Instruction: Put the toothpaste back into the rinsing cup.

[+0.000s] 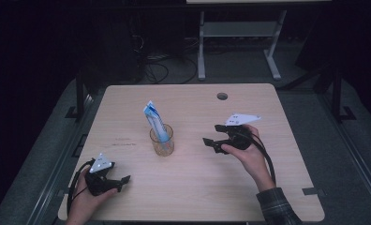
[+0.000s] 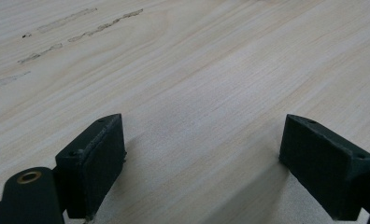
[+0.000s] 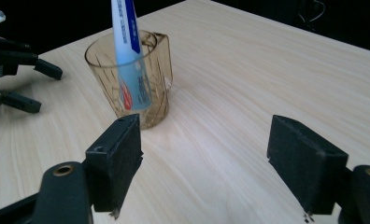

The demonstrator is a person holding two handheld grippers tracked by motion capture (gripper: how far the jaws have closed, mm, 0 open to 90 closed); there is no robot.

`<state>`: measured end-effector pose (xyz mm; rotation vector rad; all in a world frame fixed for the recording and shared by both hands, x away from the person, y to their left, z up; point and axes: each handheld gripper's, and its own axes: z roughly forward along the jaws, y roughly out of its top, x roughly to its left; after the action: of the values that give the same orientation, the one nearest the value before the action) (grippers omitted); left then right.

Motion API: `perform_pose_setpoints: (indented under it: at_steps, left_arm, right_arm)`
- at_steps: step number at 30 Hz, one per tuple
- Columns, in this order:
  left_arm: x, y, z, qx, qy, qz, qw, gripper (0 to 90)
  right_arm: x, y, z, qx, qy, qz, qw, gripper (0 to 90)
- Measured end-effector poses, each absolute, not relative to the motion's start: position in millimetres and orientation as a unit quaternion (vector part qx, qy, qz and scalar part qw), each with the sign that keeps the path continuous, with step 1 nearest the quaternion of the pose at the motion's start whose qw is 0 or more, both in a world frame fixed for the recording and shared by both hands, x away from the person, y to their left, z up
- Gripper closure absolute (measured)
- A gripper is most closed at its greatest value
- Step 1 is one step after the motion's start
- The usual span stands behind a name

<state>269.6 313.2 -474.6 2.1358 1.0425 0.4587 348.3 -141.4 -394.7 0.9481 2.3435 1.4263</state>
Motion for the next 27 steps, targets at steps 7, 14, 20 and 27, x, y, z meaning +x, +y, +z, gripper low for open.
perform_pose_setpoints:
  at_steps: [7, 14, 20, 27]
  left_arm:
    - [269.4, 313.2, -474.6, 0.826, 0.403, 0.177, 0.353, 13.3]
    - [269.2, 313.2, -474.6, 0.825, 0.403, 0.177, 0.353, 13.3]
    - [269.3, 313.2, -474.8, 0.825, 0.403, 0.177, 0.354, 13.3]
    - [269.3, 313.4, -474.6, 0.826, 0.402, 0.178, 0.353, 13.3]
  right_arm:
    - [333.4, -163.3, -404.6, 0.339, 0.802, 0.475, 0.128, 24.8]
    - [314.2, -186.8, -414.7, 0.356, 0.801, 0.462, 0.136, 23.3]
    - [299.4, -208.6, -424.4, 0.374, 0.796, 0.455, 0.139, 22.0]
    - [285.2, -229.4, -433.7, 0.392, 0.79, 0.448, 0.146, 19.9]
